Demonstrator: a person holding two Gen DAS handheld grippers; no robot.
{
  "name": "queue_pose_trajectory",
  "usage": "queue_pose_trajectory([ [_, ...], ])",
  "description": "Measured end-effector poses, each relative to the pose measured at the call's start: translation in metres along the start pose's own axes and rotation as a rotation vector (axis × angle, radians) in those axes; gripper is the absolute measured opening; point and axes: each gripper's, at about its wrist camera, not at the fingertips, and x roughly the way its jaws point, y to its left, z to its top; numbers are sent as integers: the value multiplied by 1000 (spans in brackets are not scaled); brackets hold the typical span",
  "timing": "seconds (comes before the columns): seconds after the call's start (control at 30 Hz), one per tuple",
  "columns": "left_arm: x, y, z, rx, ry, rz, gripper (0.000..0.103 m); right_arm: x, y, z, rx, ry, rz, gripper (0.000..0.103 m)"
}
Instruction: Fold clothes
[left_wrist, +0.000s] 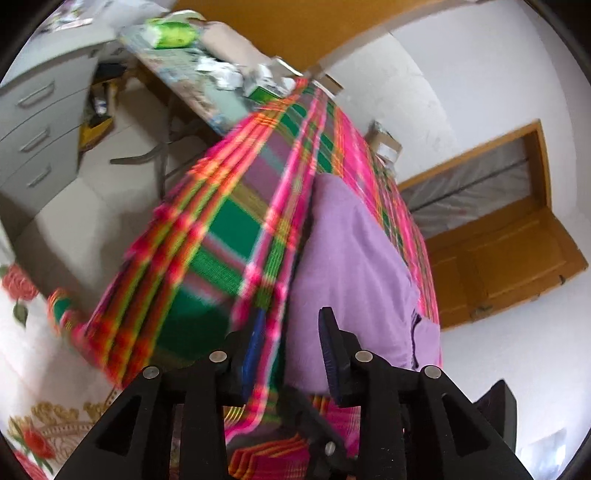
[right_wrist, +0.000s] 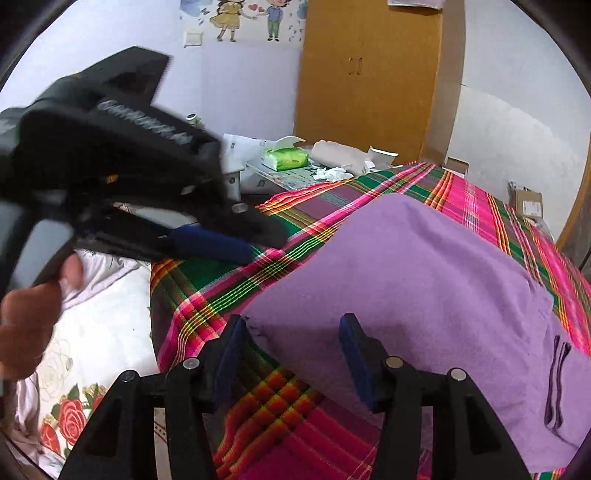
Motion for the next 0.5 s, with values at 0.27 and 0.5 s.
queue_pose_trajectory([
  [0.27,36,-15,33,130,42,-30,31,-3,-4,-2,5,-8,-21,34],
  [0.5,66,-24,58,176,113,-13,31,-7,-5,-4,-14,-22,10,20],
])
